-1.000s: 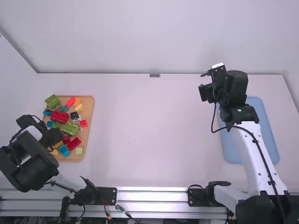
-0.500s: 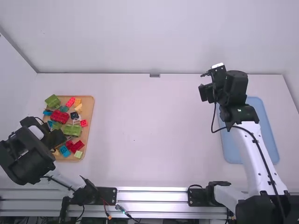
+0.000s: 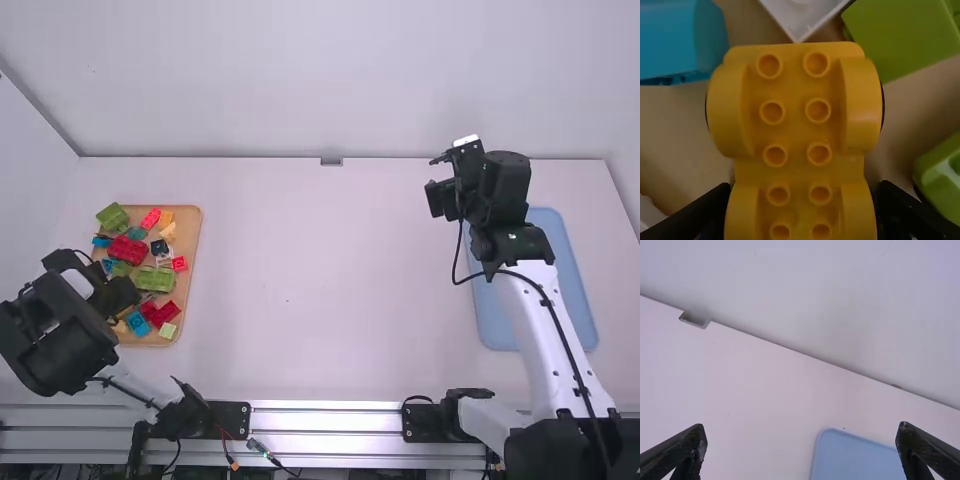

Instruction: Assemble lego blocks to make yellow taxi

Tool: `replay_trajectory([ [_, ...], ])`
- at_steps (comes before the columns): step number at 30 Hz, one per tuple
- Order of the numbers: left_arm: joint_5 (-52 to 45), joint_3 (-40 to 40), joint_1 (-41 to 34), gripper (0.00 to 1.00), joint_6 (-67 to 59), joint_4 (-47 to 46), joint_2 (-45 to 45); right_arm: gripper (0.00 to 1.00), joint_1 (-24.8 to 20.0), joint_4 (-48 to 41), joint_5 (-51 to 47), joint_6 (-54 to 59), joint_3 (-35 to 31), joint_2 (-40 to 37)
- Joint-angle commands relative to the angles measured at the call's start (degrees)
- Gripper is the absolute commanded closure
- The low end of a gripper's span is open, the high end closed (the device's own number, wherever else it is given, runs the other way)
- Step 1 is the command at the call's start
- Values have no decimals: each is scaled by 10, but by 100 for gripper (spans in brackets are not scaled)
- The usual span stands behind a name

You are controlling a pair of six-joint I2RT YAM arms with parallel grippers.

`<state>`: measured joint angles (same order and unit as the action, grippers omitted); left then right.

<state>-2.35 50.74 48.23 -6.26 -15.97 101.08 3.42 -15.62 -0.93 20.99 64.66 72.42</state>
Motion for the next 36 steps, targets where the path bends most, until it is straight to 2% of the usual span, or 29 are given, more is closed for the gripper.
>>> replay_trajectory([
  [1, 1, 1, 4, 28, -11, -3, 4, 1, 4, 1, 0, -2, 24, 3],
  [5, -1, 1, 0, 34, -7, -5, 4, 1, 4, -1, 0, -1, 24, 3],
  [8, 0, 2, -1, 43, -7, -10, 4, 1, 4, -1, 0, -2, 24, 3],
  [10, 3, 7, 2, 44, -7, -18, 4, 1, 4, -1, 0, -1, 24, 3],
  [13, 2, 30, -2, 51, -3, -48, 4, 1, 4, -1, 0, -2, 24, 3],
  [17, 2, 86, 0, 53, 70, -105, 2, 1, 4, -1, 0, -1, 24, 3],
  [20, 1, 126, -5, 62, 105, -144, -4, 1, 4, -1, 0, -1, 24, 3],
  [24, -47, 178, -28, 76, 101, -196, -18, 1, 4, 0, 0, -2, 24, 3],
  [28, -88, 199, -82, 89, 81, -217, -42, 1, 4, -1, 0, -2, 24, 3],
  [30, -77, 196, -117, 90, 82, -218, -57, 1, 4, -1, 0, -2, 24, 3],
  [34, -5, 186, -240, 90, 67, -223, -92, 1, 4, -1, 0, -1, 24, 3],
  [35, -5, 186, -240, 90, 67, -223, -92, 1, 4, -1, 0, -1, 24, 3],
  [36, 3, 183, -291, 90, 37, -231, -102, 1, 4, -1, 0, -1, 24, 3],
])
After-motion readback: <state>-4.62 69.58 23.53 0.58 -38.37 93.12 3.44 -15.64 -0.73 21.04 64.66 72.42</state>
